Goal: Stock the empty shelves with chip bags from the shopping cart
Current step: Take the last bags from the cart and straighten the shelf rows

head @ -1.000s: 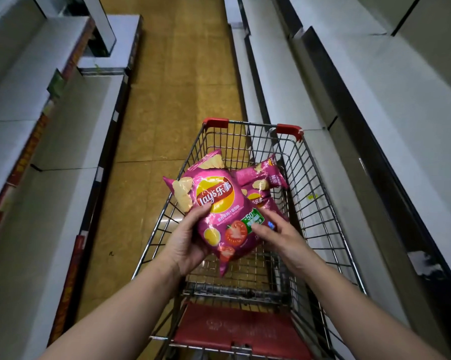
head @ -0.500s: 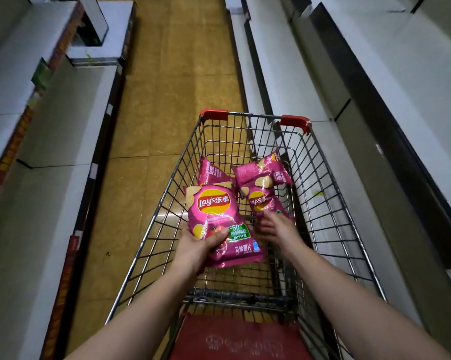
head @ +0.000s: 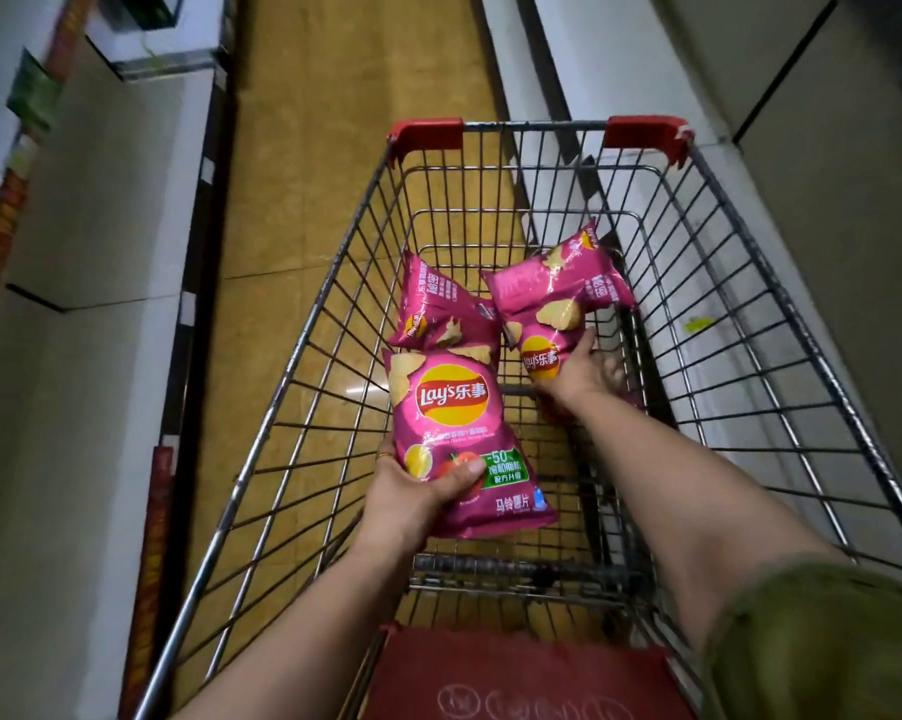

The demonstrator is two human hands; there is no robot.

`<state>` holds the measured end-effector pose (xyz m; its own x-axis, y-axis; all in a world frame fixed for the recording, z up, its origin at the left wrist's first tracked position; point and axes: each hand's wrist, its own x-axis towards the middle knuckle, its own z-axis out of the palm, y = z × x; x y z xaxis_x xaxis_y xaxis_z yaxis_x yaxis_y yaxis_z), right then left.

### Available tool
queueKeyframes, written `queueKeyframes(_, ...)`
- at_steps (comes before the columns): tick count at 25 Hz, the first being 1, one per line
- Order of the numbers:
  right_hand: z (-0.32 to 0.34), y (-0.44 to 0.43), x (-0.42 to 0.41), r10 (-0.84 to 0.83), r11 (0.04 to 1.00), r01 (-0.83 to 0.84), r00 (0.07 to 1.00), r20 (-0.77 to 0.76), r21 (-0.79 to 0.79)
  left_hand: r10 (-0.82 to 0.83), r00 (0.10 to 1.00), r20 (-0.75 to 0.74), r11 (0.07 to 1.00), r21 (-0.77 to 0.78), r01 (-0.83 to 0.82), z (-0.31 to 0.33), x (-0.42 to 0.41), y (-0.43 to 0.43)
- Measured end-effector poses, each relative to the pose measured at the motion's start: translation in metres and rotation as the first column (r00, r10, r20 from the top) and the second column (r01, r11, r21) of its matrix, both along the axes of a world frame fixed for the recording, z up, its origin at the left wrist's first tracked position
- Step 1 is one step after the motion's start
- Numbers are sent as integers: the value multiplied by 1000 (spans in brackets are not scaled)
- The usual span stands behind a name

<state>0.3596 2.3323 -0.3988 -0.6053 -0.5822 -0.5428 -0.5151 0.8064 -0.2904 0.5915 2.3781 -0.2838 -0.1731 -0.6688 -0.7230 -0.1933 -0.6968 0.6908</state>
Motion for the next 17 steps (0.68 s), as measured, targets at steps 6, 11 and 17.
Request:
queueKeyframes(6,19,23,13,-72,953,97,993,98,-286,28,999,-46,1000,12,-27,9,5,3)
queueKeyframes(11,117,39,19,-109,853,259,937,332,-452,18,990,-137,999,-40,-24,56,10,5)
queueKeyframes(17,282,82,31,32,818,158,948,317,-553,-18,963,-270,992,-125,-16,135,34,4)
